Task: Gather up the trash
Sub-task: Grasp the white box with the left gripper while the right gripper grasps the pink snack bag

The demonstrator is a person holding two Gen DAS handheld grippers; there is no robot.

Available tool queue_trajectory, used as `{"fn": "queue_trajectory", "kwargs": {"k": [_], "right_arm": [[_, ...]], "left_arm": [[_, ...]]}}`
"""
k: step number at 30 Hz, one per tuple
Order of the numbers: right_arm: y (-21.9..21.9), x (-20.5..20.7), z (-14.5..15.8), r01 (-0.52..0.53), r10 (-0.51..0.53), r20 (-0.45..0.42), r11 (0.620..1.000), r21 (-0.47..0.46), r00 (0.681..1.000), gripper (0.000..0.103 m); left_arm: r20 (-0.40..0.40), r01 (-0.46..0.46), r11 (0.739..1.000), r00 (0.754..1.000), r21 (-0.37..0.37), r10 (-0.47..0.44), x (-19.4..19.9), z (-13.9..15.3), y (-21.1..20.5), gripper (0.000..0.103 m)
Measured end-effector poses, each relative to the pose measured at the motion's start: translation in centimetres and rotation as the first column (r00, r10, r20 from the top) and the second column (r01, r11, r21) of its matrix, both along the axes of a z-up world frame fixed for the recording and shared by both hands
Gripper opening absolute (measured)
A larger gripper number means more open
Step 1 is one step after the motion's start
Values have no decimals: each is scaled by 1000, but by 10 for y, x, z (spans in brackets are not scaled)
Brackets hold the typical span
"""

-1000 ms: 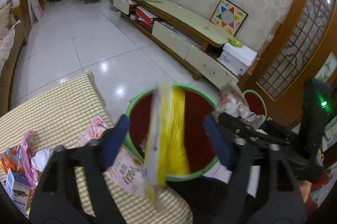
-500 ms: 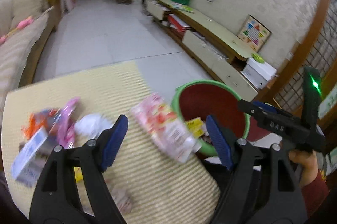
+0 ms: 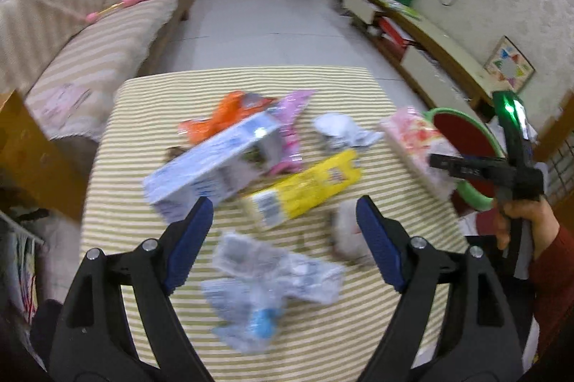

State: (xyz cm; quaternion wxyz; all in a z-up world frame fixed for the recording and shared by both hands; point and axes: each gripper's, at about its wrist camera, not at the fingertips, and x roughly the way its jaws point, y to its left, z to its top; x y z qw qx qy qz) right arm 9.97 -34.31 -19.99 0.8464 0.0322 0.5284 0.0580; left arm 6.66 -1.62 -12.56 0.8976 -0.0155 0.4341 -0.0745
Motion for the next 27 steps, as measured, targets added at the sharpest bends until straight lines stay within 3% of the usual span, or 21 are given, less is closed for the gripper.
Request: {"fn": "queue_trajectory", "kwargs": {"k": [3, 8, 14, 15, 17, 20, 21, 22, 23, 25, 27], "right_arm": [[9, -12, 0, -18, 19, -13, 999, 38, 1000, 32], [28, -47, 6, -60, 62, -22, 996, 63, 998, 29], [35, -82, 2, -63, 71, -56, 988, 140, 996, 40], [36, -85, 2, -57, 66, -55, 987, 151, 996, 52], [35, -88, 3, -44, 51, -47, 987, 157, 998, 63], [32, -87, 4, -30, 37, -43, 988, 154, 998, 63], [30, -85, 5, -26, 33, -40, 988, 155, 999, 63], [29, -83, 6, -24, 30, -36, 988, 152, 999, 63], [27, -82, 7, -23, 28, -32, 988, 150, 999, 63], [27, -77, 9, -19, 22, -22, 988, 152, 1000, 63], [28, -71, 11, -20, 23, -13, 988, 155, 1000, 63]], "left_arm": [[7, -19, 999, 1000, 37, 18, 6, -4, 24, 79], [-6, 46, 991, 999, 130, -45, 33, -15, 38, 79], [-106, 247, 957, 967, 154, -233, 79, -43, 29, 79], [-117, 252, 954, 965, 159, -235, 85, -47, 28, 79], [-134, 259, 953, 962, 158, -239, 95, -52, 28, 79], [-180, 272, 952, 953, 143, -245, 108, -61, 29, 79], [-196, 282, 949, 948, 143, -252, 110, -65, 28, 74], [-206, 295, 945, 942, 138, -264, 111, -67, 26, 61], [-214, 310, 941, 937, 133, -278, 109, -68, 24, 56], [-213, 312, 940, 936, 139, -280, 105, -70, 23, 37], [-209, 293, 948, 942, 123, -264, 98, -69, 24, 36]]}}
